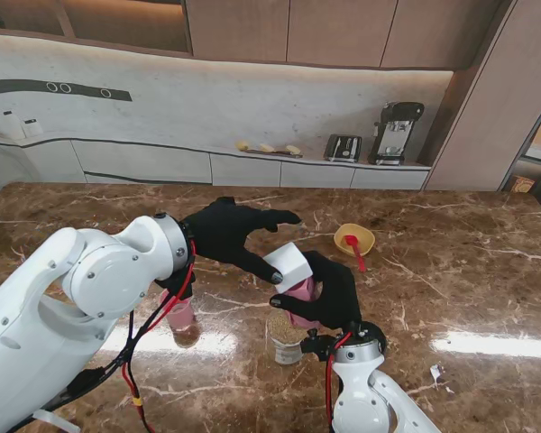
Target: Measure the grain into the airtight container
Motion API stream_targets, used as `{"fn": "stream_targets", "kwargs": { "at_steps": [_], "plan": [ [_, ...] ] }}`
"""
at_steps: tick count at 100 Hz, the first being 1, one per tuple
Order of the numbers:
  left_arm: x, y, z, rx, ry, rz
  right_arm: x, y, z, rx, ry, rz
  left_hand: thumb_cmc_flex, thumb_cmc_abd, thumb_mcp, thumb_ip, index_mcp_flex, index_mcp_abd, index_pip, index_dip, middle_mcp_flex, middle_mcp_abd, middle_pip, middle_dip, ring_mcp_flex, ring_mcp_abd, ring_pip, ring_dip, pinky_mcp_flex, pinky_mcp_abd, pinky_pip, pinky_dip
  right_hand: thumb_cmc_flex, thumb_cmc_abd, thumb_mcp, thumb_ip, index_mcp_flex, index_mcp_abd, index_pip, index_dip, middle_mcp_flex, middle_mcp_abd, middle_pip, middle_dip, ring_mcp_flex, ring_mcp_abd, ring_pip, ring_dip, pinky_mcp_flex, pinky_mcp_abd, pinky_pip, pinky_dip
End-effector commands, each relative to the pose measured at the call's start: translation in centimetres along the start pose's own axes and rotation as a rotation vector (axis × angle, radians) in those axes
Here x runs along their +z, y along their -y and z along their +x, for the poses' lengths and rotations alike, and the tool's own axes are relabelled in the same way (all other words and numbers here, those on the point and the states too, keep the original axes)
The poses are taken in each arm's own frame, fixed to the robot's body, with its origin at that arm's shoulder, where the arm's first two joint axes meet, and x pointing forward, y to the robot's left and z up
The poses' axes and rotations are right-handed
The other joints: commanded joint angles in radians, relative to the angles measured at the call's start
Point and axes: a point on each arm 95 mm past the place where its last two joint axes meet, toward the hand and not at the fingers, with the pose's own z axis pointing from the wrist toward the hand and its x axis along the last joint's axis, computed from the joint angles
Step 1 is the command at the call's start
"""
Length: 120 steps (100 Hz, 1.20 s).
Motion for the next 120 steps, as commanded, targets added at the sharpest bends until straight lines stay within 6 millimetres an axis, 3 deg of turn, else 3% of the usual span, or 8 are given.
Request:
{"fn": "stream_targets", "kwargs": {
  "at_steps": [1, 35, 42, 49, 70, 81, 91, 120],
  "plan": [
    [0.2, -0.2, 0.8, -0.028, -0.017, -0.003, -0.2, 0.3, 0.0, 0.007, 0.008, 0.011, -0.032, 0.038, -0.028, 0.026, -0.003, 0.02, 0.003, 0.015, 0.06, -0.021, 0.038, 0.032, 0.034, 0.027, 0.022, 0.02, 0.005, 0.031, 0.032, 0.017, 0.308, 0.194, 0.406, 0.05, 0.081, -0.362, 0.123, 0.032, 0.064, -0.119, 0.096, 0.032, 0.076, -0.095, 0.095, 0.039, 0.011, -0.048, 0.037, 0.007],
    [0.7, 0.0, 1.4, 0.001, -0.069, -0.036, -0.2, 0.2, 0.0, 0.007, 0.009, 0.008, 0.205, -0.007, 0.044, 0.052, -0.009, -0.032, -0.002, 0.033, 0.091, -0.106, 0.087, 0.11, -0.008, -0.03, 0.009, 0.04, -0.039, -0.028, 0.029, -0.055, 0.308, 0.193, 0.407, 0.05, 0.081, -0.361, 0.123, 0.032, 0.064, -0.118, 0.096, 0.032, 0.077, -0.095, 0.096, 0.039, 0.011, -0.048, 0.037, 0.007],
    [0.6, 0.1, 1.3, 0.021, -0.108, -0.043, -0.2, 0.2, 0.0, 0.007, 0.009, 0.008, 0.144, -0.155, 0.847, -0.007, -0.02, -0.087, -0.002, 0.036, 0.082, -0.133, 0.08, 0.1, -0.035, -0.054, -0.009, 0.038, -0.036, -0.076, -0.027, -0.058, 0.309, 0.193, 0.407, 0.05, 0.081, -0.361, 0.123, 0.032, 0.064, -0.117, 0.096, 0.033, 0.077, -0.095, 0.096, 0.039, 0.011, -0.048, 0.037, 0.007],
    [0.6, 0.2, 1.2, 0.014, -0.172, -0.054, -0.2, 0.2, 0.0, 0.006, 0.009, 0.008, 0.248, -0.159, 1.031, -0.039, -0.028, -0.132, -0.01, 0.011, 0.02, -0.145, -0.004, -0.01, -0.094, -0.106, -0.056, -0.012, -0.019, -0.151, -0.112, -0.112, 0.308, 0.194, 0.407, 0.05, 0.08, -0.361, 0.123, 0.032, 0.065, -0.118, 0.097, 0.033, 0.077, -0.094, 0.096, 0.039, 0.011, -0.048, 0.037, 0.007],
    [0.0, 0.2, 1.0, -0.026, -0.217, -0.109, -0.2, 0.2, 0.0, 0.006, 0.009, 0.008, 0.212, -0.191, 0.933, -0.026, -0.041, -0.128, -0.129, -0.091, -0.314, -0.148, -0.193, -0.32, -0.278, -0.161, -0.136, -0.17, 0.014, -0.202, -0.215, -0.382, 0.308, 0.193, 0.407, 0.05, 0.08, -0.361, 0.123, 0.031, 0.065, -0.118, 0.097, 0.033, 0.077, -0.093, 0.096, 0.039, 0.011, -0.047, 0.037, 0.007],
    [-0.1, 0.1, 1.0, -0.04, -0.181, -0.09, -0.2, 0.3, 0.0, 0.006, 0.009, 0.011, 0.068, -0.159, 0.419, -0.006, -0.048, -0.041, -0.124, -0.057, -0.346, -0.052, -0.227, -0.233, -0.295, -0.09, -0.125, -0.159, 0.014, -0.177, -0.221, -0.463, 0.309, 0.193, 0.407, 0.05, 0.081, -0.36, 0.123, 0.031, 0.065, -0.118, 0.096, 0.032, 0.077, -0.093, 0.096, 0.039, 0.012, -0.047, 0.038, 0.007],
    [-0.1, 0.1, 1.0, -0.026, -0.128, -0.045, -0.2, 0.3, 0.0, 0.005, 0.009, 0.012, 0.065, -0.038, 0.04, 0.028, -0.045, -0.011, -0.107, -0.01, -0.317, 0.001, -0.162, -0.134, -0.255, -0.035, -0.095, -0.113, 0.004, -0.139, -0.201, -0.43, 0.309, 0.193, 0.408, 0.05, 0.082, -0.359, 0.124, 0.031, 0.065, -0.117, 0.096, 0.032, 0.077, -0.093, 0.096, 0.039, 0.012, -0.047, 0.038, 0.007],
    [0.0, -0.1, 2.0, -0.048, 0.023, -0.003, -0.2, 0.3, 0.0, 0.004, 0.008, 0.014, -0.089, 0.103, -0.024, 0.04, -0.046, 0.014, -0.066, 0.044, 0.103, 0.061, 0.137, 0.199, -0.054, 0.066, 0.014, 0.071, -0.036, -0.05, -0.101, -0.197, 0.309, 0.193, 0.408, 0.05, 0.082, -0.363, 0.124, 0.03, 0.065, -0.118, 0.097, 0.032, 0.077, -0.094, 0.096, 0.039, 0.012, -0.046, 0.038, 0.006]
  ]
}}
